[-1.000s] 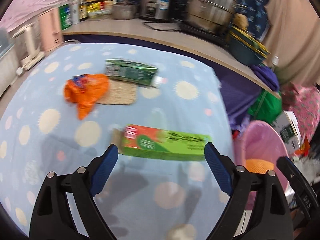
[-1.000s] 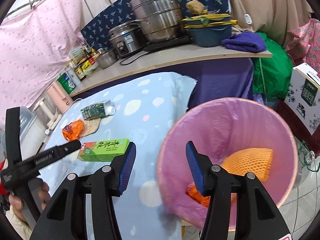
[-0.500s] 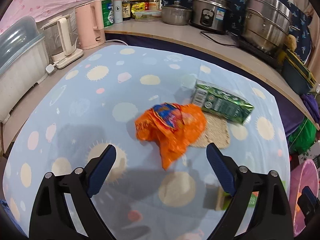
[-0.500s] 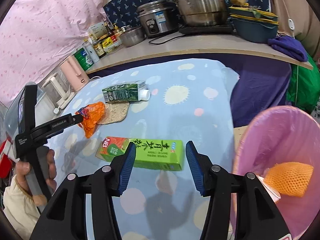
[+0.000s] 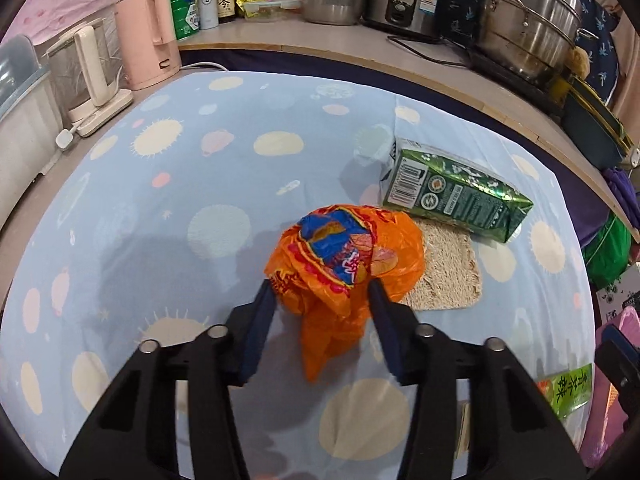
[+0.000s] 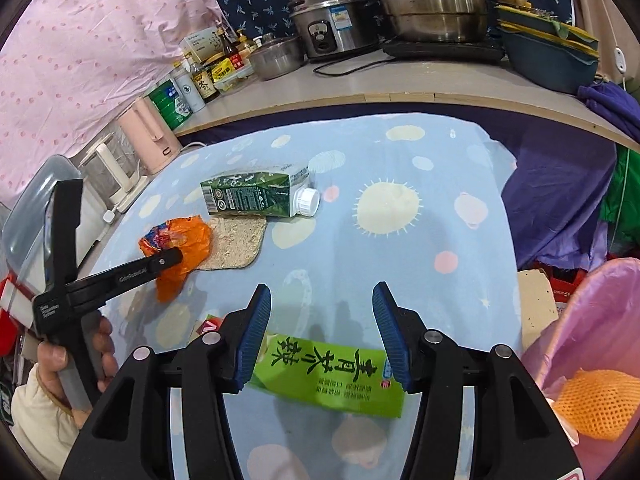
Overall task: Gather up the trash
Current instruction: 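Grasp the orange snack bag with the left tool while the right tool grasps the green NB tea carton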
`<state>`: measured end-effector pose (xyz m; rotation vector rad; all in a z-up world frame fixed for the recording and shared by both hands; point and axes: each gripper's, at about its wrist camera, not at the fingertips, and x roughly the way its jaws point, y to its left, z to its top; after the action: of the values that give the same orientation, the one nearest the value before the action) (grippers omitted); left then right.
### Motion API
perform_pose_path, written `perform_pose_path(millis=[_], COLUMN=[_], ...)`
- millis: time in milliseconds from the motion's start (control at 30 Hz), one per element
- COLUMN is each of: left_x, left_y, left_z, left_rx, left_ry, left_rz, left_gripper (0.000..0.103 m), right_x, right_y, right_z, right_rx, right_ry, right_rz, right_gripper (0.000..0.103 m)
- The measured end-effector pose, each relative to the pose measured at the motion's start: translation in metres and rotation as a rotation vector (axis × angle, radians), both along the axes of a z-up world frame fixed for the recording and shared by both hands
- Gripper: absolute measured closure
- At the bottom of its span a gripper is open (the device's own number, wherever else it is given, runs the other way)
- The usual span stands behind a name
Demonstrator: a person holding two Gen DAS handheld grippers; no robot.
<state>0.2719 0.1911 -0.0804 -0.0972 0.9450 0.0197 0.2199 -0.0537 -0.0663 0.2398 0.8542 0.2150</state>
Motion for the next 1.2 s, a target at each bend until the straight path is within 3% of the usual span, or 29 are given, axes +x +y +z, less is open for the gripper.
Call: perform_pose_path(millis=[33,300,333,367,667,767,800,833,900,967,1200], left_x=[-0.002,-0.033,-0.039,-0.044,-0.093,-0.098,-0.098,-0.097,-0.092,-0.085,-0.037], left_y=[0.000,0.001,0.001,0.001,-0.002,0.000,0.001,0.001,0.002,0.001,-0.010], left_z=[0.000,0.002,0.002,0.001,0.000,0.004,0.006,0.009,0.015,0.022,0.013], left_rx=[0.001,-0.003,-0.012,-0.016,-0.029,-0.071,-0.074,-0.077,-0.081,-0.090,-0.093], left_ry=[0.001,0.016,0.026,0.041,0.059,0.051,0.047,0.036,0.002,-0.034,-0.038], left_rz=[-0.004,-0.022,-0.028,-0.030,-0.036,-0.029,-0.023,-0.020,-0.004,-0.006,-0.027], left_gripper=[0.076,0.084,0.100,0.102,0.101,0.099,0.091,0.072,0.044,0.041,0.043], right_x=[0.003,-0.008,-0.010,-0.014,-0.054,-0.064,-0.067,-0.069,-0.071,-0.072,-0.072], right_y=[0.001,0.008,0.009,0.011,0.017,0.020,0.022,0.023,0.025,0.026,0.021], right_z=[-0.003,-0.018,-0.018,-0.019,-0.028,-0.031,-0.032,-0.033,-0.036,-0.037,-0.034], right_rx=[-0.004,-0.001,-0.006,-0.010,-0.017,-0.021,-0.023,-0.027,-0.044,-0.055,-0.050], right_ry=[0.011,0.063,0.065,0.068,0.105,0.111,0.112,0.112,0.114,0.115,0.100], right_rz=[0.006,0.092,0.103,0.118,0.186,0.201,0.205,0.207,0.204,0.202,0.167], right_gripper=[0.051,0.051,0.051,0.051,0.051,0.051,0.051,0.051,0.054,0.063,0.064])
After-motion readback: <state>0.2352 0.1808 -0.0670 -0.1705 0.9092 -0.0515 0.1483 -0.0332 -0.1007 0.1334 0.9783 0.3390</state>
